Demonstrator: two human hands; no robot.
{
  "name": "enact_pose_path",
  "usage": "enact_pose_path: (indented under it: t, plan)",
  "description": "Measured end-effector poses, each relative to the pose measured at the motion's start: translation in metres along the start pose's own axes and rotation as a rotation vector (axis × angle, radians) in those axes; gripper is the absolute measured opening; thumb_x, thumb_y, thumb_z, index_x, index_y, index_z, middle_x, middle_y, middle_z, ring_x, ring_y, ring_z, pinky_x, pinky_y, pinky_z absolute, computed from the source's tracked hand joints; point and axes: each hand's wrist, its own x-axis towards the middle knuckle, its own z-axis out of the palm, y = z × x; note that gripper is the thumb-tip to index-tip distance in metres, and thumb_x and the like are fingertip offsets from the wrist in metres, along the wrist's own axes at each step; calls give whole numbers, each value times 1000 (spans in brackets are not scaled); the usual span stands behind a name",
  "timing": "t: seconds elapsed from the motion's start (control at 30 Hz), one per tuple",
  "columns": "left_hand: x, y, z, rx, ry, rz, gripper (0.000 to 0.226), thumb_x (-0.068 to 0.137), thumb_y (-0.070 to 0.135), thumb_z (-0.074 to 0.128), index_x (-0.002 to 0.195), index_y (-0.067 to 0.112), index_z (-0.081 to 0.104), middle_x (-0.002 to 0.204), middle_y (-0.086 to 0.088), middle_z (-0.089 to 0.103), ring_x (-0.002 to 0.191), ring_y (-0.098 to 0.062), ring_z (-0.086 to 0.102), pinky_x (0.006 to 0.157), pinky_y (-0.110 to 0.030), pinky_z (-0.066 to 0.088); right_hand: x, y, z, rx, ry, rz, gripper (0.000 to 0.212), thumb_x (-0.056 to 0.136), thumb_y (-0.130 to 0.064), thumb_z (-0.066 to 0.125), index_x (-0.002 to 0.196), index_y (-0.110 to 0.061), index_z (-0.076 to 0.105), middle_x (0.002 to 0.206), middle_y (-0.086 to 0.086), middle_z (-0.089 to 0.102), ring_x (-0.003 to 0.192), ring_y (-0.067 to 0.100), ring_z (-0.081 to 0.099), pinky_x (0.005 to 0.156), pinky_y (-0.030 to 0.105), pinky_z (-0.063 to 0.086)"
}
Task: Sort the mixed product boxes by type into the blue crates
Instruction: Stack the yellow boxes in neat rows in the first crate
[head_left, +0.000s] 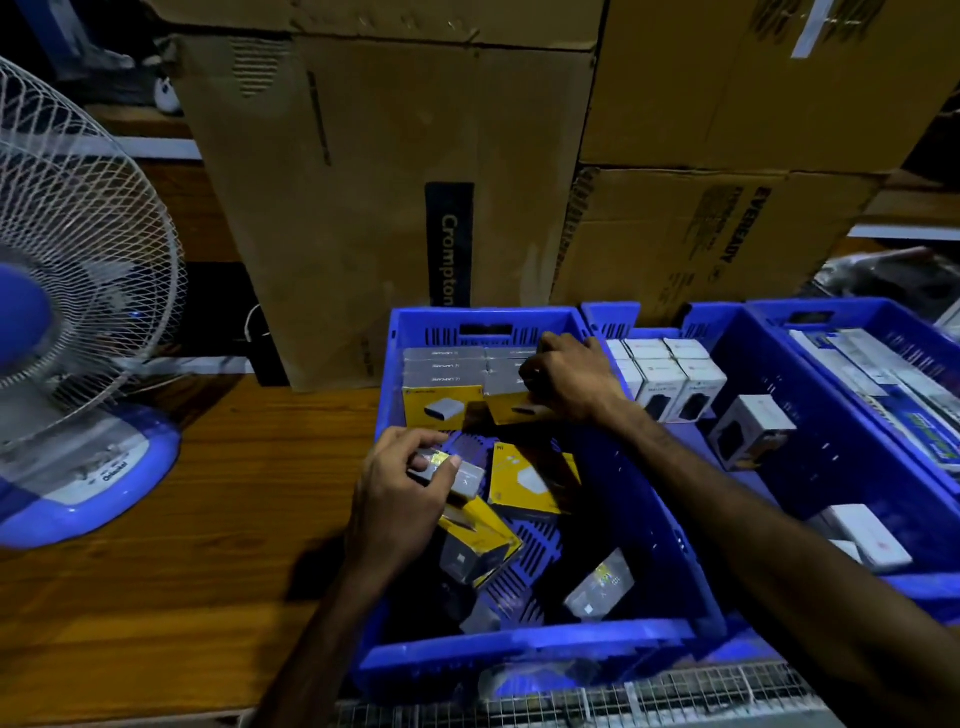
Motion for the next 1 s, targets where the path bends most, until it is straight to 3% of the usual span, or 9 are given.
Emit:
enact_pose_path:
  t: [0.17, 0.37, 0.57, 0.73, 0.9, 1.0]
  plan:
    - [1, -2, 0, 24, 17, 12, 14, 87, 24, 80, 94, 32, 71, 97, 17, 61, 85, -8, 64, 69, -42, 60, 13, -6, 20, -95, -54, 3, 48, 88, -54, 68, 124, -24, 62, 128, 5, 51, 122, 32, 50, 95, 49, 38]
    - [1, -4, -1, 82, -5, 59, 10, 88, 26, 78, 94, 30, 72, 98, 17, 61, 86, -7, 63, 69, -41, 61, 10, 10, 34, -87, -102, 36, 71, 78, -72, 69, 126, -21, 55, 132, 5, 52, 125, 30, 50, 97, 49, 40]
    - [2, -5, 0, 94, -12, 69, 8, 88, 25, 79, 93, 27, 73, 96, 17, 63, 83, -9, 65, 67, -43, 61, 14, 11, 42, -158, -119, 9, 71, 80, -73, 65, 130, -30, 40, 131, 7, 51, 121, 34, 53, 93, 50, 45]
    - [2, -4, -2, 101, -11, 62, 7, 89, 26, 79, 93, 27, 73, 97, 15, 64, 85, -5, 65, 68, -39, 62, 22, 3, 52, -207, -143, 1, 50, 98, -55, 53, 135, -24, 41, 133, 11, 53, 122, 38, 56, 95, 52, 45]
    - [1, -4, -2, 101, 1, 53, 6, 89, 27, 78, 90, 28, 72, 96, 17, 64, 85, -3, 65, 71, -39, 61, 22, 2, 60, -246, -178, 14, 61, 89, -52, 67, 136, -21, 42, 132, 11, 54, 120, 38, 58, 93, 52, 48]
    - [2, -5, -3, 95, 5, 48, 6, 89, 27, 78, 89, 28, 72, 96, 17, 65, 85, -3, 65, 72, -40, 61, 13, 2, 67, -219, -120, 60, 53, 91, -44, 67, 134, -19, 47, 131, 12, 53, 122, 36, 55, 91, 51, 49]
